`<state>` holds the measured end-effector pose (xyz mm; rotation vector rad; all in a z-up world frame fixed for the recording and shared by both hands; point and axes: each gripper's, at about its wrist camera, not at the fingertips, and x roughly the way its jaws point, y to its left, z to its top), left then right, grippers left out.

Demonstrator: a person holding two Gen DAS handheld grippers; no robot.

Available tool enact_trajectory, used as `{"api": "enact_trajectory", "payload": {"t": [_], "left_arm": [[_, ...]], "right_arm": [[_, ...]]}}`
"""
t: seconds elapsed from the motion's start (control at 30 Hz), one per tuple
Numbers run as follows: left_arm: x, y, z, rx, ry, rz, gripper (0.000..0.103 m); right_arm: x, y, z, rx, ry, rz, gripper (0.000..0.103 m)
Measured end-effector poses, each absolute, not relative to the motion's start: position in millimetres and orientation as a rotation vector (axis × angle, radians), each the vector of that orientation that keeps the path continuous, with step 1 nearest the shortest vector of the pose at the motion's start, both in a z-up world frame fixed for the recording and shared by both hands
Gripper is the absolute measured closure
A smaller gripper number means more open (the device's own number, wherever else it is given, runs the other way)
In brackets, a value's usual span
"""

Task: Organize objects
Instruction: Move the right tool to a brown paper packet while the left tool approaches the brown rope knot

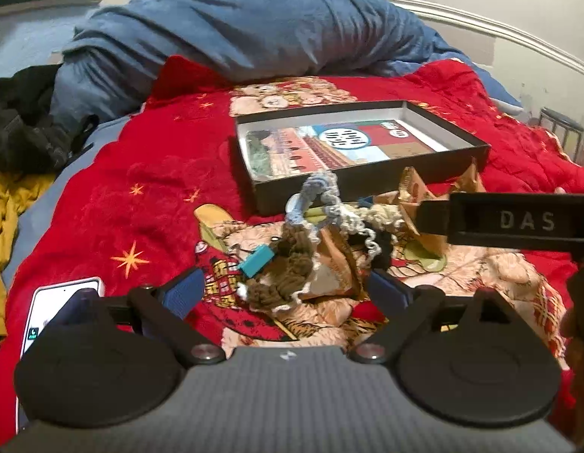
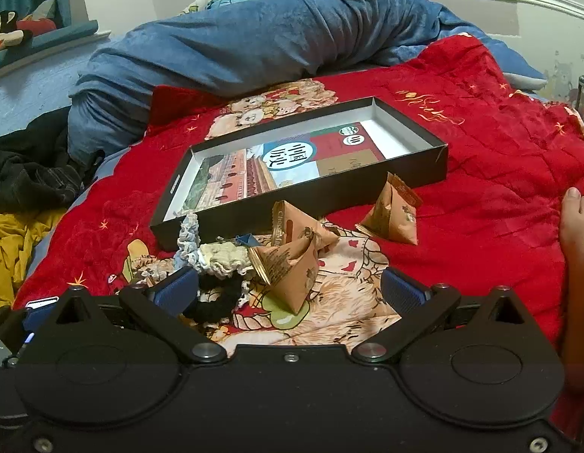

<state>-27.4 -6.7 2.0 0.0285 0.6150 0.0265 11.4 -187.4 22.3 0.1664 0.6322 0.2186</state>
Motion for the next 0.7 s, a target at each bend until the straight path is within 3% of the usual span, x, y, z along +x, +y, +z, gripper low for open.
{"api": "enact_trajectory", "payload": {"t": [0.7], "left_arm": [[-27.8, -7.4, -0.5, 0.028, 0.602, 0.028, 0.001]], "right_arm": [[14.6, -192.5, 17.0, 0.171, 0.634, 0.209, 0.0]]}}
